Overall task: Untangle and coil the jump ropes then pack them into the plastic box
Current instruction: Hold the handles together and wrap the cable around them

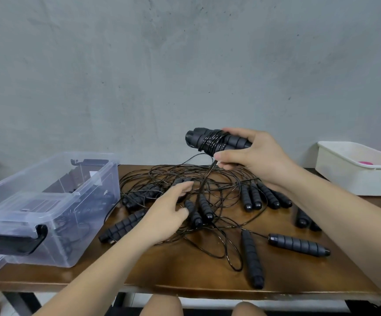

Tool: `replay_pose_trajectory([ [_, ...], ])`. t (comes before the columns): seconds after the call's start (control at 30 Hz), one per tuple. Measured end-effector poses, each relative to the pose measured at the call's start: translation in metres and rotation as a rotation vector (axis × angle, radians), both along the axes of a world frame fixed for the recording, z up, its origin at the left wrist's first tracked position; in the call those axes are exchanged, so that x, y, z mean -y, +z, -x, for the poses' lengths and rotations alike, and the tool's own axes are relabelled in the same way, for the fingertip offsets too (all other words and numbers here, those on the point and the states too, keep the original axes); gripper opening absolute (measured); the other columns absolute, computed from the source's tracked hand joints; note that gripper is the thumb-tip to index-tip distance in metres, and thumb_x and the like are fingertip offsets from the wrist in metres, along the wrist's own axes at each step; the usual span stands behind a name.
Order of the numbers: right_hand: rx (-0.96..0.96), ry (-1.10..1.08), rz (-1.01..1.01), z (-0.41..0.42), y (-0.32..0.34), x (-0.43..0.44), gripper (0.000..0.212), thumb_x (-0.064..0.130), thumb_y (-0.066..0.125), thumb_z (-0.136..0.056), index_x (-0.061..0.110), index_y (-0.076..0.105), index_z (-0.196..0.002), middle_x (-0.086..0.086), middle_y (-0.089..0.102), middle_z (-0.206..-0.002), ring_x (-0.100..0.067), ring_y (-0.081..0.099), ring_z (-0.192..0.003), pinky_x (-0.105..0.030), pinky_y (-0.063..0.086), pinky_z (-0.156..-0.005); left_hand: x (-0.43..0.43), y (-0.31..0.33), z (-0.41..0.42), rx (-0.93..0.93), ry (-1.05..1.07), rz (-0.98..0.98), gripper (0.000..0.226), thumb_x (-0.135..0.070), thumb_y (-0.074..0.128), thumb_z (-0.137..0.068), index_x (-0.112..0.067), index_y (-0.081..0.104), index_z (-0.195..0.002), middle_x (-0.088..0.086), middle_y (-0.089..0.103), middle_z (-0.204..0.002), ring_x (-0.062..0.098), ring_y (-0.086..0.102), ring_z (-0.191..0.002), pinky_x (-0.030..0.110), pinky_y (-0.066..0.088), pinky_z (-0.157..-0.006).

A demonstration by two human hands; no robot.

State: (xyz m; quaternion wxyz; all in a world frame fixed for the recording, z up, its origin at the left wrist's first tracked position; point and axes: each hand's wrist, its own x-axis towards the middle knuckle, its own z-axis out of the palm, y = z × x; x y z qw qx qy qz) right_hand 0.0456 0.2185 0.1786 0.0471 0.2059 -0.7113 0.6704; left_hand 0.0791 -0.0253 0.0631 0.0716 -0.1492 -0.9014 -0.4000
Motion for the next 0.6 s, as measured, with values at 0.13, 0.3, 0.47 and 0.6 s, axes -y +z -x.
replay_pose_trajectory([
  [0.13, -0.032, 0.001, 0.016, -0.004, 0.006, 0.006, 0.064, -0.004, 0.088, -0.081, 0.012, 0.066, -0.139, -0.01, 0.081, -0.113, -0.031, 0.08, -0.084, -0.031, 0.065, -0.075, -0.027, 0.01, -0.008, 0.064, -0.016, -0.272, 0.033, -0.04, 0.059, -0.105, -0.043, 0.054, -0.138, -0.017, 0.077, -0.103, -0.004, 0.071, -0.096, 0.018, 0.048, -0.089],
  [0.3, -0.095, -0.104, -0.047, 0.005, 0.013, -0.008, 0.073, -0.004, 0.088, -0.081, 0.011, 0.06, -0.147, -0.009, 0.082, -0.104, -0.029, 0.079, -0.081, -0.032, 0.066, -0.073, -0.031, 0.007, -0.025, -0.196, 0.108, -0.007, 0.017, -0.037, 0.05, -0.11, -0.041, 0.064, -0.119, -0.02, 0.057, -0.063, -0.004, 0.054, -0.058, 0.013, 0.037, -0.058],
  [0.47, -0.142, -0.174, -0.352, 0.019, -0.01, -0.018, 0.085, 0.007, 0.094, -0.078, 0.026, 0.058, -0.152, -0.001, 0.071, -0.134, -0.018, 0.078, -0.104, -0.039, 0.065, -0.09, -0.019, 0.038, -0.039, -0.448, -0.007, 0.393, 0.022, -0.044, 0.044, -0.11, -0.032, 0.062, -0.106, -0.012, 0.068, -0.089, 0.008, 0.064, -0.083, 0.039, 0.056, -0.075],
  [0.6, -0.088, -0.061, -0.531, 0.018, -0.027, -0.014, 0.091, 0.029, 0.094, -0.067, 0.042, 0.056, -0.149, 0.011, 0.063, -0.144, -0.01, 0.065, -0.128, -0.043, 0.052, -0.115, -0.005, 0.085, -0.038, -0.596, -0.084, 0.348, 0.024, -0.045, 0.053, -0.107, -0.028, 0.067, -0.098, -0.011, 0.065, -0.085, 0.01, 0.063, -0.08, 0.04, 0.054, -0.073],
])
